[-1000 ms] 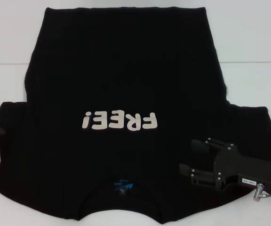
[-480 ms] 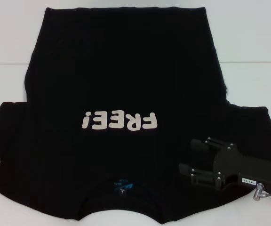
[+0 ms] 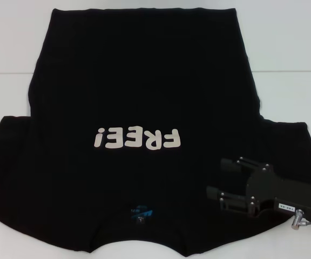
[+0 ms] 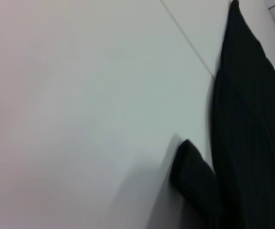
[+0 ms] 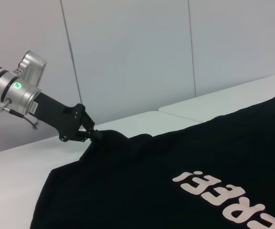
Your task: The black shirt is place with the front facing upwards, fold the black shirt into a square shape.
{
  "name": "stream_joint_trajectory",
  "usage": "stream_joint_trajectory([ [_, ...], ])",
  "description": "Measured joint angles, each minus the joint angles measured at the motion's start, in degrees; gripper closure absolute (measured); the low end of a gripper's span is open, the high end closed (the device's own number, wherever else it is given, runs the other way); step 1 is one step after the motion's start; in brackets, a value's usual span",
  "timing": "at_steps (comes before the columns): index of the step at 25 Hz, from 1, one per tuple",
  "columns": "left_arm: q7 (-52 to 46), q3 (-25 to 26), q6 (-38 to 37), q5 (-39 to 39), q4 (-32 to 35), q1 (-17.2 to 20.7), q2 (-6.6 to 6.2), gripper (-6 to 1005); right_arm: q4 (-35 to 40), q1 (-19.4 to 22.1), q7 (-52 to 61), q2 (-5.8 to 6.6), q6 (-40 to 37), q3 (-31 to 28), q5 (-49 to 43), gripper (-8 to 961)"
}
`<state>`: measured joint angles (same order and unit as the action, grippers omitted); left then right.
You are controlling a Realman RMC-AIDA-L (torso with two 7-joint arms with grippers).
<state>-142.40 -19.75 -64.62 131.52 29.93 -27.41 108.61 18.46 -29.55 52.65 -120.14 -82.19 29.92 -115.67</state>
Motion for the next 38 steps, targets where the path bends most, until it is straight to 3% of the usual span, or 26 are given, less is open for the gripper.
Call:
stream_joint_trajectory([
  [17,-0.1,-0.1,-0.5,-0.1,5.2,-0.3,-1.38,970,-0.1,-0.1,0.0,0.0,0.1,0.0,0.1,126],
  [38,-0.4,2.8,-4.1,-0.8,6.2,-1.8,-0.38,962,-0.7,0.0,0.0,0.0,0.1,0.0,0.1,127],
])
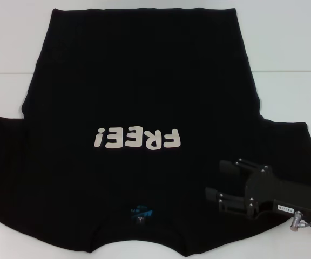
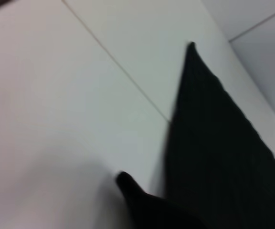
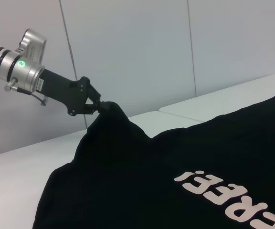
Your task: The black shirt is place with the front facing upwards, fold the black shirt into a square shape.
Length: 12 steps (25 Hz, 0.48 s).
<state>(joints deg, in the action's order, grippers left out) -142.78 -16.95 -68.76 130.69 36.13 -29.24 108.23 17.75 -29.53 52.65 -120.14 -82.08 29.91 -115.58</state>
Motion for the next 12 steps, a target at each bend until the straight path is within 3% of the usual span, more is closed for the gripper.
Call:
stream_joint_trajectory([
  [7,0.4,-0.4,-4.1,-3.3,-0.3,-1.2,2.07,936,-0.1,0.0,0.0,0.0,0.1,0.2,0.0,128],
  [12,0.4,-0.5,-5.0,-3.6,-0.9,-2.1,4.48,917,-0.3,0.1,0.0,0.0,0.0,0.2,0.0,128],
])
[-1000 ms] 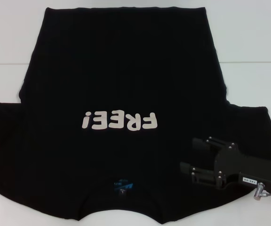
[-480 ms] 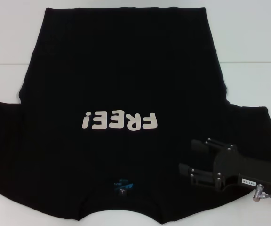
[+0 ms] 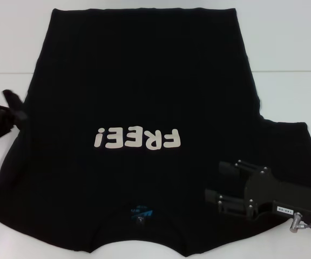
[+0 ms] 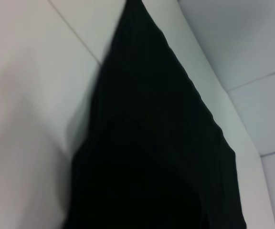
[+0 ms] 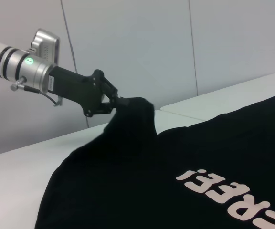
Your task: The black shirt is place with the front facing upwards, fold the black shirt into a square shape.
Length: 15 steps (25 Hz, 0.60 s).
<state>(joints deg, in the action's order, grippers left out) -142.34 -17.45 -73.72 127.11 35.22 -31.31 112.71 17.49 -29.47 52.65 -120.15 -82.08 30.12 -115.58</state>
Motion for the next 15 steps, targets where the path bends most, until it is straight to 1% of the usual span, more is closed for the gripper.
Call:
stream_joint_trajectory([
  [3,0.4,0.0,0.7,0.0,-1.1,-0.1,0.83,906,-0.3,0.0,0.0,0.0,0.0,0.0,0.0,128],
  [5,0.8,0.3,1.5,-0.2,-2.7,-0.1,1.16,899,-0.4,0.1,0.0,0.0,0.0,0.0,0.0,128],
  [11,7.3,0.4,2.3,-5.2,-9.5,0.6,1.42,876,-0.4,0.1,0.0,0.0,-0.1,0.0,0.0,128],
  [15,8.4,0.2,1.2,-5.8,-10.3,1.1,1.55,726,-0.4,0.1,0.0,0.0,-0.1,0.0,0.0,128],
])
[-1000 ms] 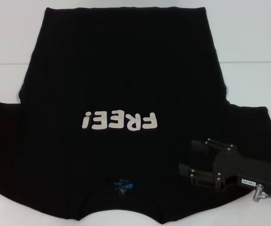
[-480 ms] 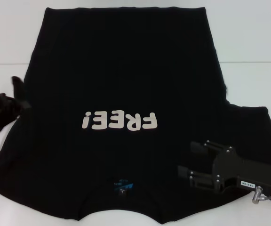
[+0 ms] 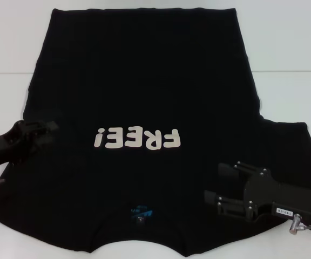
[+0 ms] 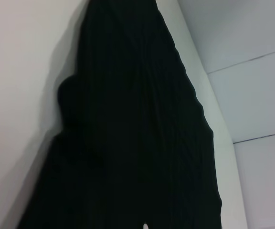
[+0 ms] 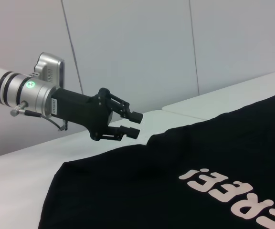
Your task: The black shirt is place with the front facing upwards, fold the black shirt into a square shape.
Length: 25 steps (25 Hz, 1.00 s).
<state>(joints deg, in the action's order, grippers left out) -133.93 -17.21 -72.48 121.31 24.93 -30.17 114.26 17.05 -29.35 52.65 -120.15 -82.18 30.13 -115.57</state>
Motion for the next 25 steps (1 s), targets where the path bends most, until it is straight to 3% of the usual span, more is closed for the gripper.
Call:
stream_joint_trajectory([
  [6,7.7,0.4,-3.4,-1.0,0.6,1.0,0.02,583,0.0,0.0,0.0,0.0,0.1,-0.3,0.0,129],
  [10,24.4,0.3,-12.5,-1.8,2.8,1.7,-0.13,498,0.0,0.2,0.8,0.05,0.1,-0.7,0.2,129],
  [14,43.4,-1.3,-22.6,-1.8,7.3,3.7,1.87,360,1.9,0.3,8.5,0.44,0.1,-1.2,2.3,129],
  [17,52.1,-5.6,-24.8,-1.7,11.2,6.1,3.68,217,7.6,1.0,20.7,0.61,0.2,-1.2,3.3,129],
  [20,56.9,-9.0,-25.3,-1.6,15.6,8.2,5.47,147,15.3,1.9,34.6,1.02,0.2,-0.8,2.6,129],
  [23,59.4,-9.7,-26.0,-1.5,19.0,9.7,6.86,78,23.3,2.9,49.4,2.29,-1.7,-0.6,0.9,129],
  [25,60.5,-9.8,-26.7,-1.3,19.8,10.1,7.07,77,27.6,3.3,58.1,3.57,-3.3,-0.6,-0.8,129],
])
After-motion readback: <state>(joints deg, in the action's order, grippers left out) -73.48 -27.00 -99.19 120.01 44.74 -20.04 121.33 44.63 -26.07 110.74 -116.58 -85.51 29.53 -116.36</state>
